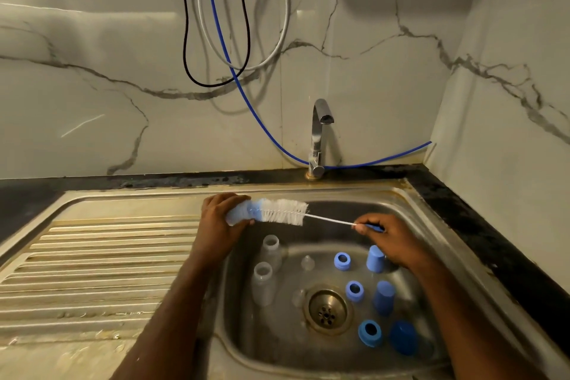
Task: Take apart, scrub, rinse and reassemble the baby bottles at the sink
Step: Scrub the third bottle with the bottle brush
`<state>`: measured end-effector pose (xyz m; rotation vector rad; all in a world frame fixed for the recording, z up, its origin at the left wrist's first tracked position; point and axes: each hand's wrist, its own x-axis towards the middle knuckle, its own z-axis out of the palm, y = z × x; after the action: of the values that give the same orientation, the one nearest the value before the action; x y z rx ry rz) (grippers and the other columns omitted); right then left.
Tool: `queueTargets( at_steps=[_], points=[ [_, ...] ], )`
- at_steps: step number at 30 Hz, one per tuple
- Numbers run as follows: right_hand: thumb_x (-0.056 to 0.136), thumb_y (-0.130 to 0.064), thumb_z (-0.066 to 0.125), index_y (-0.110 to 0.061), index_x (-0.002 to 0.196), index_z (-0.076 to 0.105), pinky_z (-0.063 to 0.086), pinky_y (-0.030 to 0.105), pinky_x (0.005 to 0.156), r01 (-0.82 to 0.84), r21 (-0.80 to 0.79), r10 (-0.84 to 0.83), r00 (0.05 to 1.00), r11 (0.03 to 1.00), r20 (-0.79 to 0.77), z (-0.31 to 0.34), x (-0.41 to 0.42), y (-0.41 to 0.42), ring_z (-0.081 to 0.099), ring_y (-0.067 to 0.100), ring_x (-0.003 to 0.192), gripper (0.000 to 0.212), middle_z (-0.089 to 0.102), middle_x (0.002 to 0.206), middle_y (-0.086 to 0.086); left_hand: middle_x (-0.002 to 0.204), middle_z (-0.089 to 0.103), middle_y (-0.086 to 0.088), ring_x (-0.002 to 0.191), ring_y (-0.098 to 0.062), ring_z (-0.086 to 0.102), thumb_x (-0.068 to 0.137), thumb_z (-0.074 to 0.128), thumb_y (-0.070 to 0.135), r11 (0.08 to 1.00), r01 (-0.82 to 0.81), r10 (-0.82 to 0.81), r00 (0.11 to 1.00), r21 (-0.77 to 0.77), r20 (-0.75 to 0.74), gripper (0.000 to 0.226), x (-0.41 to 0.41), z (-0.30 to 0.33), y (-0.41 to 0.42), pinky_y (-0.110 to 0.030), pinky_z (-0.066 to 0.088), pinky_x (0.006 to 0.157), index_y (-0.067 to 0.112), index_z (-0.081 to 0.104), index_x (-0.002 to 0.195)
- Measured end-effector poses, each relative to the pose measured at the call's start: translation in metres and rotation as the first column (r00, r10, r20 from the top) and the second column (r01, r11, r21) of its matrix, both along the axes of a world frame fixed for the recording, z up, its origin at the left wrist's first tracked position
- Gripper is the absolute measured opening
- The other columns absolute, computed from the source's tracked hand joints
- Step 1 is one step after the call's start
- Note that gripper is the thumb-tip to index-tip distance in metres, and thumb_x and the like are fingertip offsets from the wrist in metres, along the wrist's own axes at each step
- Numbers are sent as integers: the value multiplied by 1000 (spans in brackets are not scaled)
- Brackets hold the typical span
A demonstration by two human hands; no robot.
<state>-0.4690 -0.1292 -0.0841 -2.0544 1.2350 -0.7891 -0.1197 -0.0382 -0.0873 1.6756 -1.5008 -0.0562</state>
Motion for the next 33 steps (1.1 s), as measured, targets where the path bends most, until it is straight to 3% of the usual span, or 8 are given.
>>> queueTargets(
  at_steps=[3,7,12,16,20,24,29,33],
  points=[
    [95,-17,67,-34,92,72,50,23,89,-32,6,32,999,999,37,-4,5,-2,66,0,92,18,73,91,-12,132,58,-2,129,-23,41,82,83,24,999,26,-28,999,30,40,52,-6,1,-1,-40,43,104,21,64,130],
    [94,-14,67,-23,92,74,49,21,87,32,32,-36,991,999,128,0,-12,-7,67,2,90,12,74,89,-7,129,58,7,122,-10,42,82,83,31,999,-8,5,997,-36,-79,52,4,1,-1,-20,37,94,29,63,130],
    [96,-16,65,-22,93,73,49,19,84,-20,62,17,998,998,59,-7,1,-5,66,4,89,11,73,89,-6,132,53,4,122,-9,39,77,88,25,994,108,-108,994,31,-10,71,-9,1,-1,-30,41,99,21,54,138],
    [95,-10,66,-19,91,73,47,16,83,42,72,-54,984,997,172,0,-13,-6,65,5,90,11,73,91,-2,122,57,9,106,0,60,71,92,15,989,123,-136,973,-79,-185,78,0,6,-2,-18,54,88,21,45,132],
    [95,-8,64,-21,89,71,47,11,78,26,109,-44,986,994,163,0,-13,-3,64,-1,84,16,72,89,-6,113,66,8,101,-10,68,81,85,22,977,160,-207,881,-142,-425,48,6,13,10,-26,59,72,25,57,120],
    [95,-11,65,-18,93,72,46,3,72,67,106,-88,975,992,205,3,-18,-6,64,-9,80,10,72,90,-9,100,72,-5,87,-29,70,94,69,40,976,119,-215,664,-183,-716,29,9,20,19,-35,54,60,18,67,113],
    [93,-9,68,-18,92,73,48,11,80,15,91,-34,976,996,216,-4,2,-3,66,-5,83,11,75,88,-6,91,76,2,80,-20,73,96,54,55,999,45,-25,691,8,-722,39,-9,19,14,-24,55,63,21,72,100],
    [92,-8,68,-11,96,74,47,4,76,42,92,-64,964,995,257,-1,-13,-9,66,-4,83,8,74,93,0,76,73,-10,51,-17,60,96,57,53,996,-80,69,579,27,-812,48,1,26,13,-22,44,48,8,71,92]
  ],
)
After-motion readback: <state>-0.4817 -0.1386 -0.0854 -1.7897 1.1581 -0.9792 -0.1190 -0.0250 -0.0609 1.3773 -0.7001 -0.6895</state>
